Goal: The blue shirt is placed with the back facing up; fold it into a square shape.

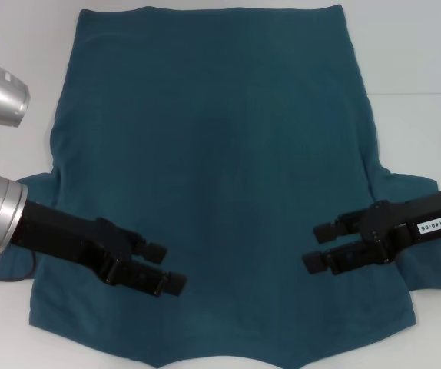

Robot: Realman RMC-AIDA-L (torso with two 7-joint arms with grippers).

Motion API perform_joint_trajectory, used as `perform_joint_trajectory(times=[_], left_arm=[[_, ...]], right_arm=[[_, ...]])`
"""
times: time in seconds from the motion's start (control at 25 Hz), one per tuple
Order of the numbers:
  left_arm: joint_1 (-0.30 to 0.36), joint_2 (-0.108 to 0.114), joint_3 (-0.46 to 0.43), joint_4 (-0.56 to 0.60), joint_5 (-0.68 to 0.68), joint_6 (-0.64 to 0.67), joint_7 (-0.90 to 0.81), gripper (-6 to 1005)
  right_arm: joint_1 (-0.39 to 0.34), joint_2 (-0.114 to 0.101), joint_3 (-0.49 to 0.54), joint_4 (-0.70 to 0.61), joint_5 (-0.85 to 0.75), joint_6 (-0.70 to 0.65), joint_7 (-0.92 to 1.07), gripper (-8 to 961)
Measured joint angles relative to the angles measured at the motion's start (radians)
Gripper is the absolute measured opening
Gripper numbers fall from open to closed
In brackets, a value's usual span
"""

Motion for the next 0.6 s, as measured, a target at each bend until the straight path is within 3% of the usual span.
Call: perform_joint_trajectory(times=[0.6], left_arm=[[-0.001, 0.0, -0.001, 0.0, 0.004, -0.002, 0.0, 792]], right_arm=[[0.0, -0.002, 0.0, 0.0, 0.001, 0.005, 0.003, 824]])
